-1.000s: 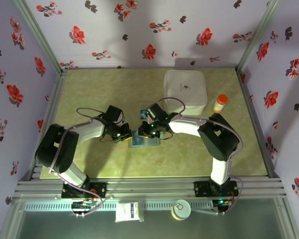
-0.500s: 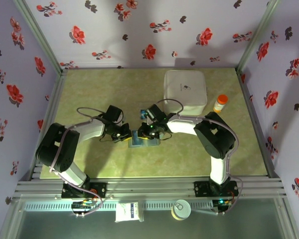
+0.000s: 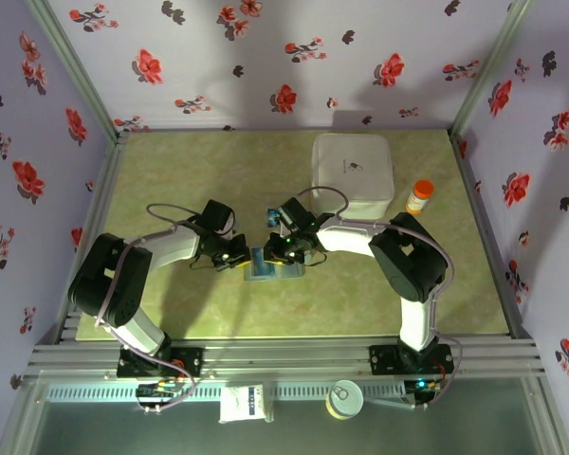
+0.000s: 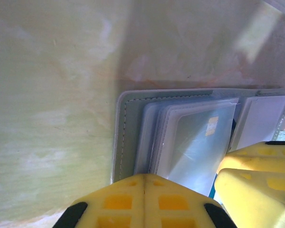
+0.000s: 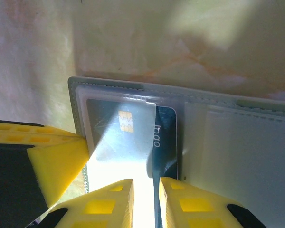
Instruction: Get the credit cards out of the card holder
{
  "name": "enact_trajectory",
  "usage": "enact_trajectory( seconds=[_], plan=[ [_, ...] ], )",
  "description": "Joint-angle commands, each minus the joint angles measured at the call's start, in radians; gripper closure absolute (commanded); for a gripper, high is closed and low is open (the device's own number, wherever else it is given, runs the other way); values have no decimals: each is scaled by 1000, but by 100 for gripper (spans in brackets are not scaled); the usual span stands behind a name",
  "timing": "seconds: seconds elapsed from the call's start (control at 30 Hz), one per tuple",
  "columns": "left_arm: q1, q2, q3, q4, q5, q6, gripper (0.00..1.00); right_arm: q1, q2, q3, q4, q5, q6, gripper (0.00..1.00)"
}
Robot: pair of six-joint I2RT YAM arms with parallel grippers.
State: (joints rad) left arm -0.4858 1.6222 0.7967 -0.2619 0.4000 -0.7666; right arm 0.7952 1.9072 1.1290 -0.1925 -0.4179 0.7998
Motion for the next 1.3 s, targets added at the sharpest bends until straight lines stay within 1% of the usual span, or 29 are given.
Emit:
enact_trajectory(
  seconds=[0.0, 0.2, 0.47, 0.63, 0.97, 1.27],
  plan=[
    [10, 24, 10, -38, -26, 26, 96, 8, -24, 10, -43, 31, -21, 77],
    [8, 33, 19, -38, -26, 32, 96, 8, -52, 5, -33, 22, -13, 77],
    [8, 48, 44, -45, -26, 44, 96, 5, -104, -14, -45, 60, -14, 77],
    [9, 24, 57, -64, -27, 44, 96, -1, -121, -37, -37, 68, -10, 77],
    [-6, -18, 86, -70, 17, 24, 96, -6, -89, -53, 36, 12, 24, 76],
    [-17, 34, 79, -43, 35, 29, 97, -7, -46, -46, 65, 1, 36, 76]
  ],
)
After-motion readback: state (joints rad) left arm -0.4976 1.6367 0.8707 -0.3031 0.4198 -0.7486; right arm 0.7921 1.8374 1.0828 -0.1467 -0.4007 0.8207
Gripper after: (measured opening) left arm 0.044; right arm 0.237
